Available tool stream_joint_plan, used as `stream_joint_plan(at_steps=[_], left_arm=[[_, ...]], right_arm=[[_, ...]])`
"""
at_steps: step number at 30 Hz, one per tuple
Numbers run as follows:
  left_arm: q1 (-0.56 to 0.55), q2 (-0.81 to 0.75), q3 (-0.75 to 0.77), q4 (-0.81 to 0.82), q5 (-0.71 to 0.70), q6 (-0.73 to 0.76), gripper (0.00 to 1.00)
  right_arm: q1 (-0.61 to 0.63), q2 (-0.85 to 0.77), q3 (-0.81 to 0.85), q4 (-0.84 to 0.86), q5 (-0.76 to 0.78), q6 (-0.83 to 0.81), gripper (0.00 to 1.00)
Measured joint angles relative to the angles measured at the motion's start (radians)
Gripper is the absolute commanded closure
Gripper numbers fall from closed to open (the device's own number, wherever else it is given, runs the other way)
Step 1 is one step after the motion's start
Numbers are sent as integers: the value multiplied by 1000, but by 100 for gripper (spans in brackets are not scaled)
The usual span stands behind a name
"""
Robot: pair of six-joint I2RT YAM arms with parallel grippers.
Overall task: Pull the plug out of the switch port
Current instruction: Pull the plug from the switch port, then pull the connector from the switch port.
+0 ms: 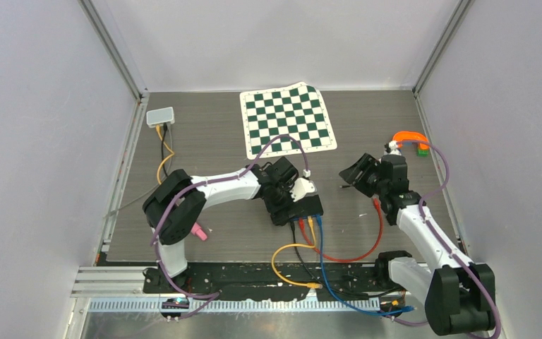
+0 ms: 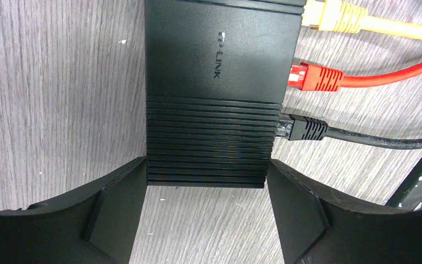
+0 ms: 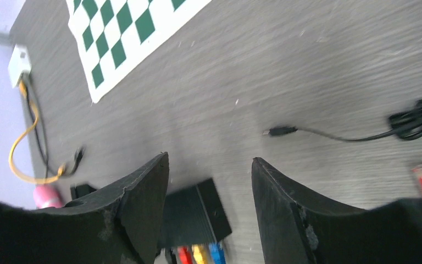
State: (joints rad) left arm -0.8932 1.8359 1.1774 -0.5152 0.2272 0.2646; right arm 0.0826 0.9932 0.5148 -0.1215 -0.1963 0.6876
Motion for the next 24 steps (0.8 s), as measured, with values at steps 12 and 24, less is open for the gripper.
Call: stream_joint_plan(at_steps=[12, 24], left_arm=[[0, 0, 0, -2, 1, 0, 17], [0, 0, 0, -2, -1, -3, 19]], right_arm=[[54, 63, -205, 45, -335, -11, 41], [194, 153, -278, 228, -402, 49, 55]])
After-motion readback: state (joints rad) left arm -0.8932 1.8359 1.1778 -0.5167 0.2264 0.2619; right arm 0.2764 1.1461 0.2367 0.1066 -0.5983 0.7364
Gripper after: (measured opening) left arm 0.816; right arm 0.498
